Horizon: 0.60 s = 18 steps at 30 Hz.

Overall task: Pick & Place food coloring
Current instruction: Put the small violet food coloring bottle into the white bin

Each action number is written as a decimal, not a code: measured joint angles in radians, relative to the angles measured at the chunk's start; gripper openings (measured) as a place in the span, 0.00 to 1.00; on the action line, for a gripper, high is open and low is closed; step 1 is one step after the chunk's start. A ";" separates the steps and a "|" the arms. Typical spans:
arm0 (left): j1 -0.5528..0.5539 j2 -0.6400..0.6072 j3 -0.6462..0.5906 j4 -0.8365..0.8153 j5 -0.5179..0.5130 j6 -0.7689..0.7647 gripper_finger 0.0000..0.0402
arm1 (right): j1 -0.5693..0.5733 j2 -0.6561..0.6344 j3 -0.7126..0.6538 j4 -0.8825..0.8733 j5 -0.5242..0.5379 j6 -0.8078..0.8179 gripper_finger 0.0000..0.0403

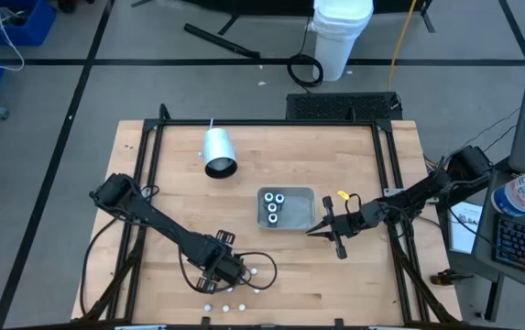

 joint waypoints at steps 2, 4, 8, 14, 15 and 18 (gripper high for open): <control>0.000 0.003 0.000 0.001 -0.001 -0.001 0.47 | 0.000 0.000 0.000 -0.001 0.000 0.000 0.04; 0.000 0.003 0.000 0.001 -0.008 -0.002 0.47 | 0.000 0.000 0.000 0.000 0.000 -0.001 0.04; 0.000 0.003 0.000 0.001 -0.004 -0.002 0.47 | 0.000 0.000 0.000 0.000 0.000 -0.002 0.04; 0.000 0.003 0.000 0.011 -0.002 -0.003 0.47 | 0.000 0.000 0.000 0.000 0.000 -0.002 0.04; 0.000 0.003 -0.001 0.022 -0.005 -0.003 0.47 | 0.000 0.000 0.000 0.000 0.000 -0.002 0.04; 0.000 0.003 -0.011 0.035 -0.004 -0.015 0.47 | 0.000 0.000 0.000 0.000 0.000 0.001 0.04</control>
